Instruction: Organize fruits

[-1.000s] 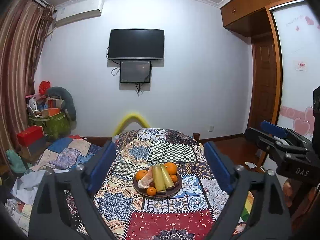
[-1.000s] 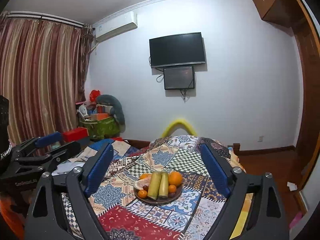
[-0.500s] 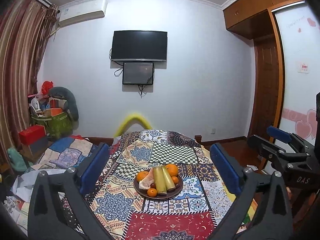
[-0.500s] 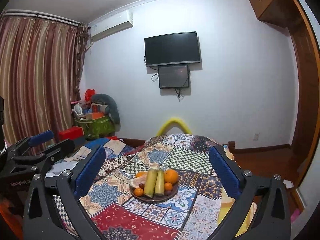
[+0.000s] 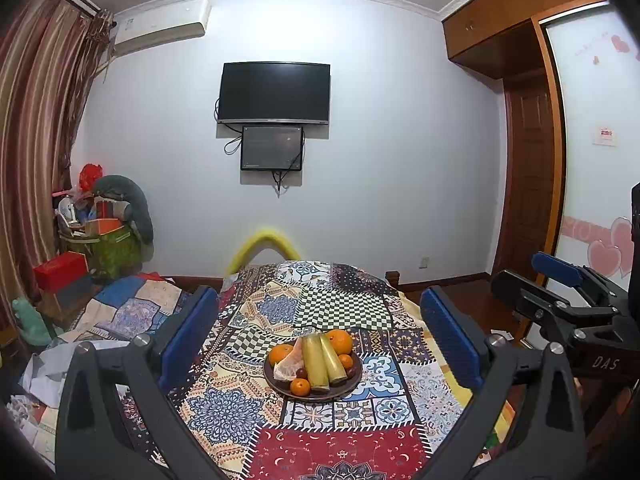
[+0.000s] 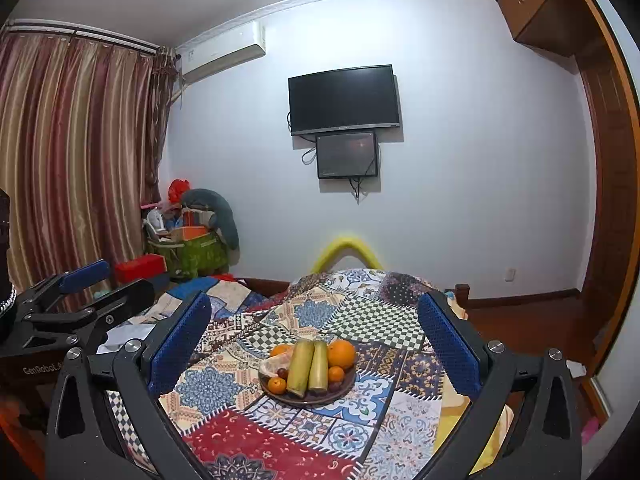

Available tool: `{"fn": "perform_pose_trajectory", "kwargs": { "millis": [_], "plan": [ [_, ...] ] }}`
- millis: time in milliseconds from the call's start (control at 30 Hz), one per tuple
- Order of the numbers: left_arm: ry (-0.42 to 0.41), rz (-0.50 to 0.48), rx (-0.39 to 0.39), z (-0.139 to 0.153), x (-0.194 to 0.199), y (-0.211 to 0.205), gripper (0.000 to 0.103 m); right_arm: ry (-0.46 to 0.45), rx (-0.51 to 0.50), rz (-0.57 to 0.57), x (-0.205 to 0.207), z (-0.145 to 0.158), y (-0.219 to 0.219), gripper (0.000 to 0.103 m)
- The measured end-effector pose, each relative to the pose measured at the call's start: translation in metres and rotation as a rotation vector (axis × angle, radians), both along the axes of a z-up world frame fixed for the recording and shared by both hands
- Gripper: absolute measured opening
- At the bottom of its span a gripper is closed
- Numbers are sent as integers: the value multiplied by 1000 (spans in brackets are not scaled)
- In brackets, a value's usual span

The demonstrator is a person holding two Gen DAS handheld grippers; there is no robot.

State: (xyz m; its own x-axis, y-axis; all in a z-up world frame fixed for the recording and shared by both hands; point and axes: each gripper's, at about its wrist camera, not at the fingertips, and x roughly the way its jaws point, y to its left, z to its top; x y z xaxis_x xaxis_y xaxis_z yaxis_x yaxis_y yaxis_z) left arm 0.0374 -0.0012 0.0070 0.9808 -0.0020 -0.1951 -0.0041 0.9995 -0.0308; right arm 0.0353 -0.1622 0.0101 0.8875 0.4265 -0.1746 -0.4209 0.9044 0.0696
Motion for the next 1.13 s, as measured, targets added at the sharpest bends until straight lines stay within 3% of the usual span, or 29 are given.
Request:
{"fn": "perform_pose_trajectory", "kwargs": {
  "millis": [1133],
  "plan": [
    [12,-22,-11,0,0,-2,102,-10,8,-16,0,2,-4,103]
  ]
}}
